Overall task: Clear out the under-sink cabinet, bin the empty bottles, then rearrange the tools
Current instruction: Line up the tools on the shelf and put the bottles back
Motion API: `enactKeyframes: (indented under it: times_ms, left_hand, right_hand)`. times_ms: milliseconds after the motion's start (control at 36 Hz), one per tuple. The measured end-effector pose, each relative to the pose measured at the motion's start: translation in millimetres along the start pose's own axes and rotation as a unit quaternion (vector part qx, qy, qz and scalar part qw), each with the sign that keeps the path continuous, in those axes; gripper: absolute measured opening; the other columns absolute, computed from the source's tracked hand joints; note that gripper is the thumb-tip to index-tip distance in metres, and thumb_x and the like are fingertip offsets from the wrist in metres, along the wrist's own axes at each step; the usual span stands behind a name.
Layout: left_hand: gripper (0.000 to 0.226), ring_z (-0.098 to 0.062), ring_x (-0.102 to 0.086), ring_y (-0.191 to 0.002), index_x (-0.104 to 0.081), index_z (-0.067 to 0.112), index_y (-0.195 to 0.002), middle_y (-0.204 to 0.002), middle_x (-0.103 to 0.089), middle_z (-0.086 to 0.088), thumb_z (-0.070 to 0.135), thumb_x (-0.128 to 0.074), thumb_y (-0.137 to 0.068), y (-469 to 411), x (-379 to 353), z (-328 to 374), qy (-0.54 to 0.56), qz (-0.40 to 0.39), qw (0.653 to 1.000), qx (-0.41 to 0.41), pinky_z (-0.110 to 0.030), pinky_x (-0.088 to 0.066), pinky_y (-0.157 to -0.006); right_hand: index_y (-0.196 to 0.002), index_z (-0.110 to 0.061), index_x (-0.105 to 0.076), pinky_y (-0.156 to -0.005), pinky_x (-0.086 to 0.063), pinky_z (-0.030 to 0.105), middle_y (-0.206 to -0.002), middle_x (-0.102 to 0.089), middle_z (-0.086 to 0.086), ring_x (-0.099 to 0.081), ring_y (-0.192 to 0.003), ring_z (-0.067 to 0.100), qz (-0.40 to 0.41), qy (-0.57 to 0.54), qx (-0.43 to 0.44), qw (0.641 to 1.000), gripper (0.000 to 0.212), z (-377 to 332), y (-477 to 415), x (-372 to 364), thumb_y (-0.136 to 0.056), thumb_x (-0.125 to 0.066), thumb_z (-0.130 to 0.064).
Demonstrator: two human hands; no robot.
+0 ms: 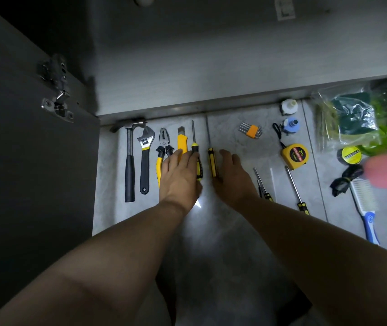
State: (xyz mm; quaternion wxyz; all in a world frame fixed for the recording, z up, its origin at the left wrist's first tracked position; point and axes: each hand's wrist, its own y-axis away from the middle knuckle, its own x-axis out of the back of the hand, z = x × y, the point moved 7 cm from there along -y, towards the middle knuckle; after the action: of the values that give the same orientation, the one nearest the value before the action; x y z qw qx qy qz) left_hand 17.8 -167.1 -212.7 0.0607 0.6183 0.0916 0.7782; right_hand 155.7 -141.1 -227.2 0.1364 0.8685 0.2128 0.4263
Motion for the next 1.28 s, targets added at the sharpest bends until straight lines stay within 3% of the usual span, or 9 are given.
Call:
enactKeyframes:
  times_ms: [250, 389, 444, 611, 806, 889, 1028, 1167, 1278]
  left_hand:
    - [0.08, -0.026, -0.029, -0.145, -0.036, 0.013, -0.152, -0.151, -0.038, -0.007, 0.029, -0.067, -0.08, 6, 3, 9, -0.011, -0.016, 1.0, 0.006, -0.042, -0.023, -0.121]
    - [0.071, -0.027, -0.034, -0.141, -0.041, 0.014, -0.146, -0.147, -0.041, -0.008, 0.031, -0.066, -0.082, 6, 4, 25, -0.011, 0.014, 1.0, -0.007, -0.04, -0.025, -0.118]
    - [0.077, -0.028, -0.035, -0.14, -0.04, 0.016, -0.147, -0.146, -0.039, -0.008, 0.033, -0.068, -0.078, 5, 0, 38, -0.006, 0.0, 0.999, -0.032, -0.04, -0.028, -0.117]
    - [0.066, -0.028, -0.045, -0.118, -0.047, 0.025, -0.144, -0.129, -0.046, -0.006, 0.035, -0.065, -0.081, 11, -16, 108, 0.032, -0.076, 0.985, -0.152, -0.04, -0.04, -0.098]
    - [0.063, -0.027, -0.037, -0.132, -0.036, 0.032, -0.154, -0.139, -0.043, -0.004, 0.037, -0.057, -0.095, 31, -57, 163, 0.02, -0.168, 0.961, -0.218, -0.039, -0.033, -0.109]
    - [0.06, -0.03, -0.038, -0.132, -0.04, 0.031, -0.151, -0.14, -0.043, -0.005, 0.036, -0.058, -0.093, 36, -64, 170, -0.003, -0.168, 0.962, -0.217, -0.041, -0.035, -0.105]
    - [0.049, -0.032, -0.047, -0.123, -0.045, 0.02, -0.144, -0.13, -0.052, -0.009, 0.026, -0.054, -0.096, 35, -69, 174, 0.018, -0.15, 0.97, -0.191, -0.042, -0.04, -0.101]
    - [0.077, -0.03, -0.059, -0.111, -0.04, 0.025, -0.144, -0.119, -0.059, -0.007, 0.027, -0.081, -0.079, 31, -78, 160, 0.112, -0.206, 0.963, -0.133, -0.042, -0.051, -0.093]
    - [0.063, -0.029, -0.06, -0.107, -0.046, 0.023, -0.138, -0.116, -0.06, -0.007, 0.022, -0.075, -0.081, 28, -68, 151, 0.217, -0.19, 0.95, -0.119, -0.04, -0.052, -0.087]
  right_hand:
    - [-0.131, -0.02, -0.036, -0.081, -0.057, 0.051, -0.13, -0.043, 0.007, -0.061, -0.101, 0.031, 0.097, -0.012, -0.106, 0.99, 0.049, 58, 39, 28, -0.09, -0.061, -0.014]
    - [-0.124, -0.017, -0.044, -0.083, -0.053, 0.041, -0.123, -0.044, 0.007, -0.053, -0.106, 0.026, 0.204, 0.006, -0.2, 0.958, 0.039, 96, 68, 58, -0.088, -0.059, -0.025]
    - [-0.122, -0.013, -0.044, -0.084, -0.054, 0.046, -0.121, -0.044, 0.011, -0.052, -0.105, 0.03, 0.237, 0.045, -0.254, 0.937, 0.036, 113, 83, 71, -0.09, -0.053, -0.026]
    - [-0.133, -0.012, -0.041, -0.089, -0.05, 0.046, -0.127, -0.041, 0.015, -0.055, -0.11, 0.035, 0.132, 0.051, -0.446, 0.884, 0.06, 165, 121, 71, -0.084, -0.073, -0.021]
    - [-0.132, -0.012, -0.041, -0.076, -0.046, 0.033, -0.127, -0.047, 0.012, -0.06, -0.1, 0.027, 0.081, 0.034, -0.391, 0.916, 0.061, 168, 128, 55, -0.082, -0.076, -0.011]
    - [-0.122, -0.015, -0.044, -0.066, -0.042, 0.032, -0.12, -0.048, 0.008, -0.05, -0.08, 0.018, 0.115, 0.039, -0.349, 0.929, 0.045, 154, 125, 54, -0.087, -0.071, -0.016]
    - [-0.11, -0.016, -0.047, -0.068, -0.047, 0.036, -0.108, -0.049, 0.004, -0.059, -0.08, 0.025, 0.141, -0.006, -0.223, 0.965, 0.023, 121, 104, 58, -0.094, -0.062, -0.025]
    - [-0.101, -0.014, -0.049, -0.072, -0.051, 0.045, -0.101, -0.048, 0.004, -0.058, -0.078, 0.029, 0.156, -0.023, -0.163, 0.974, 0.016, 106, 83, 72, -0.094, -0.06, -0.024]
    - [-0.098, -0.017, -0.05, -0.07, -0.043, 0.037, -0.099, -0.048, 0.001, -0.051, -0.077, 0.021, 0.152, -0.025, -0.153, 0.976, 0.016, 107, 66, 78, -0.09, -0.063, -0.019]
